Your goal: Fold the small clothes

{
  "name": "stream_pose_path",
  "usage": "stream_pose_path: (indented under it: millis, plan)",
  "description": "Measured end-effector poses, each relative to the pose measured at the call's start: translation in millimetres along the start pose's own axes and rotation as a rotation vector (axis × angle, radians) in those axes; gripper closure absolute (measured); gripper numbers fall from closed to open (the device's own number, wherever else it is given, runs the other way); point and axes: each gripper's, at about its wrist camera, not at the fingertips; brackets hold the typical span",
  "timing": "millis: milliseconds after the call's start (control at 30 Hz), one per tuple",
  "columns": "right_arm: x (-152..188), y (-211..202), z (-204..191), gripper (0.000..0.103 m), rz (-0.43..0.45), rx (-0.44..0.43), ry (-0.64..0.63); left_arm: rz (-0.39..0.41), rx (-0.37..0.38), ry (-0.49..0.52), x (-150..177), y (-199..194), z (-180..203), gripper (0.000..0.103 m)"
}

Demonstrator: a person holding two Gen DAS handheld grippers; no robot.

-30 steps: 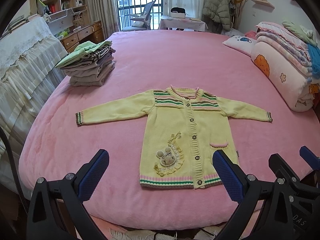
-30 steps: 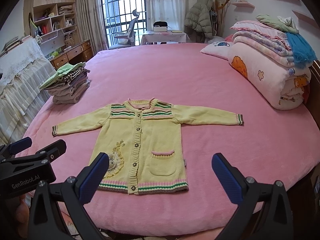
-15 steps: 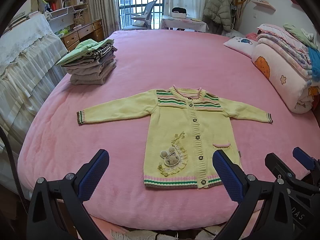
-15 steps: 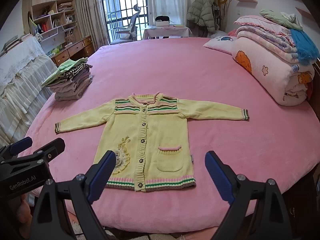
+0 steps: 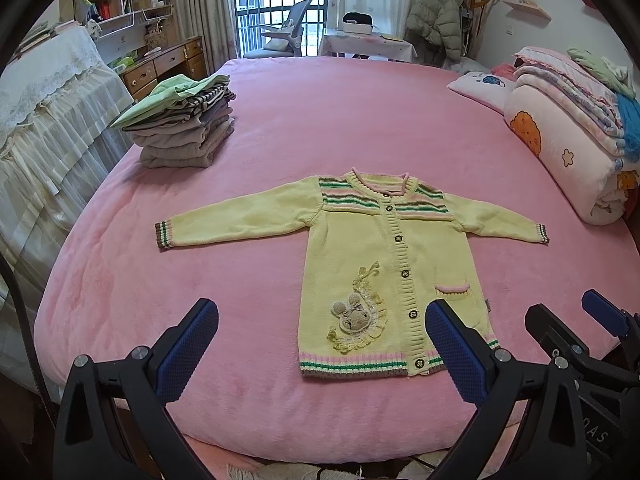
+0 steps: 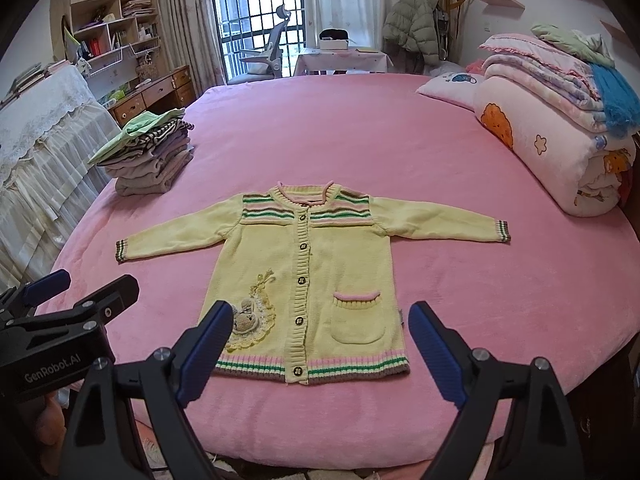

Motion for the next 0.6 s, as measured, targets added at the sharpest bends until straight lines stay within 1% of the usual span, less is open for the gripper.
stream_pose_path:
  millis: [167, 400, 600]
  plan:
    - [-2, 1, -8, 0.015, 0.002, -0.004, -0.01, -0.009, 0.003, -0.002, -1, 4, -6, 0.0]
    - [-1, 0, -11, 0.015, 0.004, -0.003, -0.026, -0.009, 0.004, -0.005, 1, 5, -6, 0.0]
    - [-1, -1, -16, 0.015, 0.011, -0.003, -0.047, -0.011, 0.008, -0.022, 4, 7, -11, 0.0]
Point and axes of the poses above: each gripper's, at about its wrist camera, not at the fingertips, and y roughly the way its jaws point, z to its right, x to its underside, and after that the axes turned 12 degrees about x, right-handed
